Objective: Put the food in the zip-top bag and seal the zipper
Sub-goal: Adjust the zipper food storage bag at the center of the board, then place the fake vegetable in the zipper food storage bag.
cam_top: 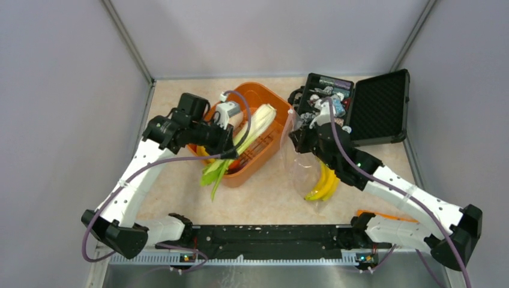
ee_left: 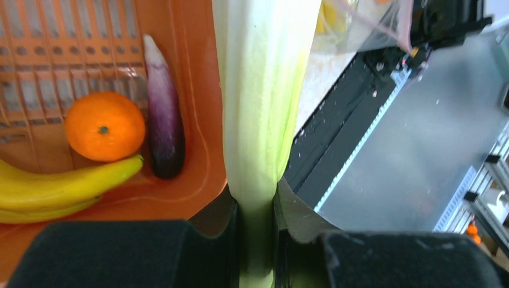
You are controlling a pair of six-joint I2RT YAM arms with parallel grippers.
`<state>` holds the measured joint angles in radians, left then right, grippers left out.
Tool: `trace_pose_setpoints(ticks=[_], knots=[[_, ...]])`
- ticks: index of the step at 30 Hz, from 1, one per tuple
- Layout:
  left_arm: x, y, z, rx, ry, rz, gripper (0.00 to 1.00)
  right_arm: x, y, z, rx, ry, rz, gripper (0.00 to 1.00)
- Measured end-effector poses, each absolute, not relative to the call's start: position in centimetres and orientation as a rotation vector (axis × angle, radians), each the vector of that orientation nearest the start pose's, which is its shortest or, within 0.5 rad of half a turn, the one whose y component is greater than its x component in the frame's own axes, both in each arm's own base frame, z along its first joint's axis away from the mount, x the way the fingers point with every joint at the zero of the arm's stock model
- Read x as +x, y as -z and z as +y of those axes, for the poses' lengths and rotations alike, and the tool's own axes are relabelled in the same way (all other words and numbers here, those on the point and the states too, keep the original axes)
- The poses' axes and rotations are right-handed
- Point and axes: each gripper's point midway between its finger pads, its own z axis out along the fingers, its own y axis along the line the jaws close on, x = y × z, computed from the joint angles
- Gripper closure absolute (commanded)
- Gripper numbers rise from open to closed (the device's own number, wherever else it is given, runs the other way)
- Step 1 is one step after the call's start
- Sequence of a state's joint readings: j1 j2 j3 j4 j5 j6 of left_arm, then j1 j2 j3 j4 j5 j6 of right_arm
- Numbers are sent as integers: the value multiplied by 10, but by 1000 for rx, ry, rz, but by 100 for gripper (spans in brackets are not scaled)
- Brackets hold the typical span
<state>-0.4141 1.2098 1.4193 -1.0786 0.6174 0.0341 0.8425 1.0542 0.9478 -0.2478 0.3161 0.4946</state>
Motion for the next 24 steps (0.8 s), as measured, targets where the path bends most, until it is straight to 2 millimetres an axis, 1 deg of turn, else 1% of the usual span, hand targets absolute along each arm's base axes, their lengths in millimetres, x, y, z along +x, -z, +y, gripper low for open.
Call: trace_pose_setpoints(ticks=[1, 3, 7, 11, 17, 21, 24], knots=[[196, -272, -200, 831, 909, 2317, 100, 264, -264, 243, -108, -622, 1917, 100], [184, -262, -207, 895, 878, 2370, 100, 262, -269, 241, -90, -650, 1886, 100], [168, -247, -218, 1003, 814, 2451, 100, 261, -266, 241, -79, -664, 1874, 100], [166, -241, -216, 1023, 739, 2512, 100, 262, -267, 241, -79, -666, 1871, 100], [166, -243, -218, 1067, 667, 2549, 100, 262, -265, 242, -97, -663, 1863, 100], [167, -240, -220, 1095, 619, 2581, 100, 263, -264, 242, -113, -651, 1860, 100], [170, -237, -218, 1111, 546, 2603, 100, 263, -264, 240, -117, -639, 1860, 100]])
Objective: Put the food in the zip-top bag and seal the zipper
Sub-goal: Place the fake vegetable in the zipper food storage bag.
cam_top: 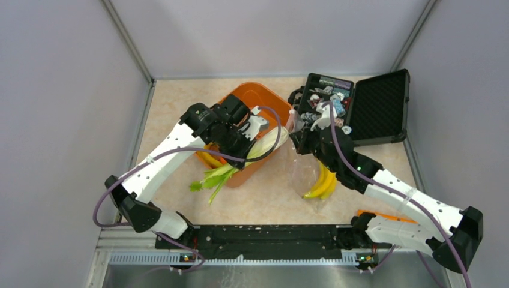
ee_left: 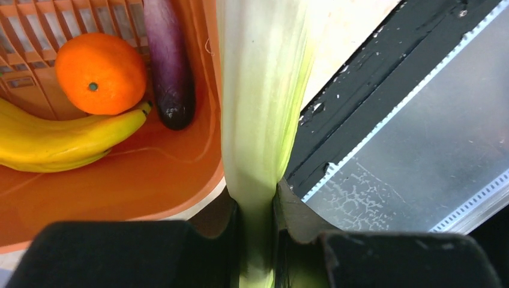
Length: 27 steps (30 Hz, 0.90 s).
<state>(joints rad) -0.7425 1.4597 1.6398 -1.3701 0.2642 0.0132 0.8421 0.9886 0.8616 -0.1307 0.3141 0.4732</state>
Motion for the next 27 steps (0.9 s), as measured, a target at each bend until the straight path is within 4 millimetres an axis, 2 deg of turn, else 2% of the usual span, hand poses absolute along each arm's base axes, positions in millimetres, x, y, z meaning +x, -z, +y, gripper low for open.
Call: trace_pose_setpoints(ticks=[4, 9, 12, 18, 27], knots=[[170, -235, -213, 1118, 482, 2626, 100, 263, -262, 239, -120, -628, 1861, 100], [173, -256, -213, 1104, 476, 2576, 100, 264, -260, 238, -118, -616, 1867, 100], [173, -261, -213, 1108, 476, 2563, 100, 264, -257, 240, -125, -616, 1875, 100], [168, -249, -218, 1186, 429, 2597, 100, 261, -251, 245, -143, -580, 1899, 100], [170, -247, -218, 1200, 369, 2603, 100, 264, -262, 239, -78, -515, 1887, 100]])
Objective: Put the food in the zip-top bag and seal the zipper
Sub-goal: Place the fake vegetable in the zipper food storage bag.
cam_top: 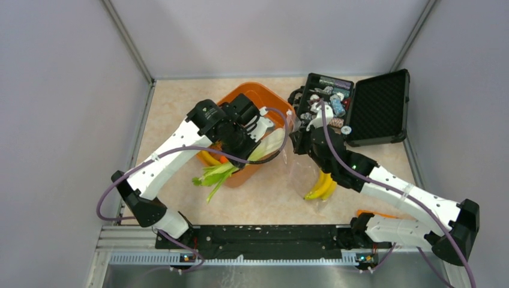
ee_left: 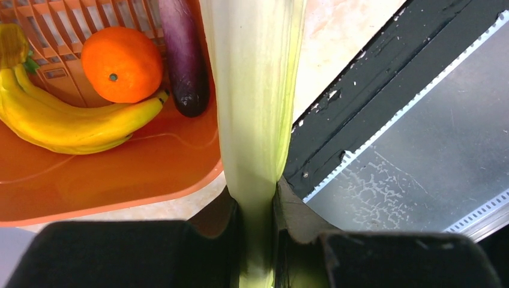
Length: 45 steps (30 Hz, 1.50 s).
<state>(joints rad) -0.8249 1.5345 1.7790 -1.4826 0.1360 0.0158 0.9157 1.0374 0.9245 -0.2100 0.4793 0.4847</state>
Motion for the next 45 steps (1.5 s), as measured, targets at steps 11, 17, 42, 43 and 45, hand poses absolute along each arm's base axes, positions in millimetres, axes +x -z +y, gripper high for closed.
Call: trace_pose_setpoints(ticks=[11, 17, 42, 43, 45], knots=[[156, -242, -223, 1302, 310, 2588, 99, 259, -260, 245, -136, -493, 1882, 100], [157, -238, -222, 1331, 252, 2590, 99, 259, -272, 247, -162, -449, 1856, 100], [177, -245, -243, 1166, 368, 2581, 95, 240, -276, 270, -230, -578, 1728, 100], [178, -245, -244, 1147, 384, 2587, 96, 239, -276, 270, -231, -579, 1726, 100], [181, -243, -249, 1103, 441, 2598, 96, 238, -276, 270, -224, -585, 1717, 100]])
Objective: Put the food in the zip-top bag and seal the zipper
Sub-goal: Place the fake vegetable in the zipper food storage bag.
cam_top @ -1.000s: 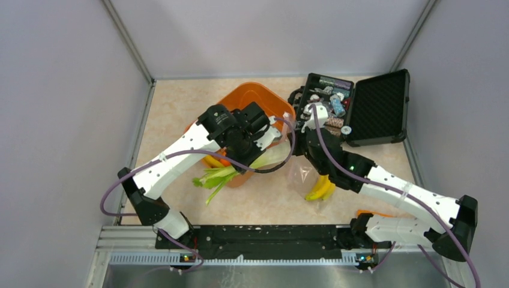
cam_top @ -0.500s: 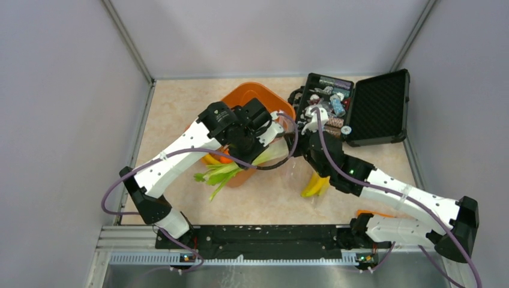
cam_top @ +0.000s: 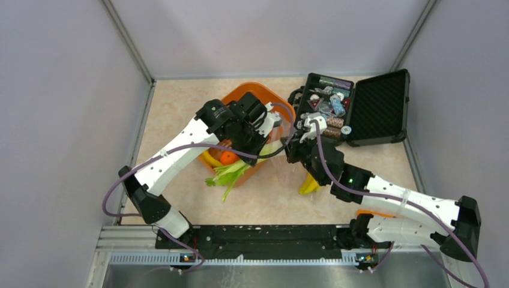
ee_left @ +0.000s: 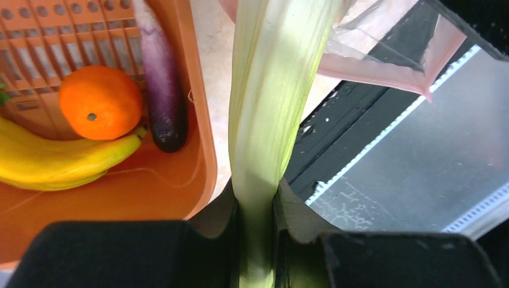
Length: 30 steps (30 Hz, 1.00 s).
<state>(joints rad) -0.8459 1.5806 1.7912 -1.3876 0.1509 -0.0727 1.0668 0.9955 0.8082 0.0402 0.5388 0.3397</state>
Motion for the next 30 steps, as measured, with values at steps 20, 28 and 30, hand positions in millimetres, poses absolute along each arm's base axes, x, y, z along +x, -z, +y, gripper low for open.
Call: trace_pose_setpoints(ticks=[20, 28, 30], knots=[[201, -250, -308, 644, 1234, 2584, 82, 229, -276, 271, -194, -686, 1674, 100], [211, -247, -319, 525, 1278, 2627, 57, 224, -276, 277, -219, -732, 1665, 100], [215, -245, -322, 520, 1277, 2618, 48, 224, -276, 277, -207, -733, 1668, 100]])
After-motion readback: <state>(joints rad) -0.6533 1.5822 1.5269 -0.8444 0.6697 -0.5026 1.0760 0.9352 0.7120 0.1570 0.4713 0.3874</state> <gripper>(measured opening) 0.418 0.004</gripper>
